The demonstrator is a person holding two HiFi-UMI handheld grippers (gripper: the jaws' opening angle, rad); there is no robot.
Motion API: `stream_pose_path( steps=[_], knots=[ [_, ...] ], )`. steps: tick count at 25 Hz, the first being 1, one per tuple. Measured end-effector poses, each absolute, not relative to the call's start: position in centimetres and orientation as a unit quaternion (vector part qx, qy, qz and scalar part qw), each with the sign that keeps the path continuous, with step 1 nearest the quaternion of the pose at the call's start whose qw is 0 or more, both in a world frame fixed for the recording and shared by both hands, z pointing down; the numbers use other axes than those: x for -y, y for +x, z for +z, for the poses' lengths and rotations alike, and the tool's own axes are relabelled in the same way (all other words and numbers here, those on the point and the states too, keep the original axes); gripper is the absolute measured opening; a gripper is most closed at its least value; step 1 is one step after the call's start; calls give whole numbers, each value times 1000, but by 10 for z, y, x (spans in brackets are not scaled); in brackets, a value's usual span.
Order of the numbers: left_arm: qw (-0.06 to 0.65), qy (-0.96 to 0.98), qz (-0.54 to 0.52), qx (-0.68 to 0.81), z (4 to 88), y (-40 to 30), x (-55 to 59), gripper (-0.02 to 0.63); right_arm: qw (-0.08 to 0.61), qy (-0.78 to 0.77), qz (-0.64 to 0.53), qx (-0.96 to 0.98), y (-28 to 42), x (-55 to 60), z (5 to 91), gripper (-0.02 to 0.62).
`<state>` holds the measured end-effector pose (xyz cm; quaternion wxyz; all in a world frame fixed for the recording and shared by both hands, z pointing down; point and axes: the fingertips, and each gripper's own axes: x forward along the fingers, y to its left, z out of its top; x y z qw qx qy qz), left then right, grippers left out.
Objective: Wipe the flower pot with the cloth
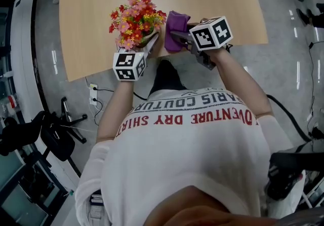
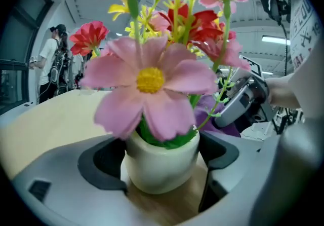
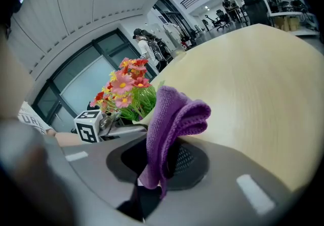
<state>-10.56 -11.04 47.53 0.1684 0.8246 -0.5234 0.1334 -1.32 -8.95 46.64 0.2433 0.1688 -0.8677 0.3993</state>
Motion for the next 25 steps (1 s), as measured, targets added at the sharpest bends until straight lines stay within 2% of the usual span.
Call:
stream_pose_path(
  steps=[12, 25],
  knots=[
    [161, 871, 165, 434, 473, -110, 113, 465, 228, 141, 403, 875, -53, 100, 457, 63],
    [160, 873, 161, 433, 475, -112, 114, 465, 267, 152, 405, 861, -58, 110, 493, 63]
  ],
)
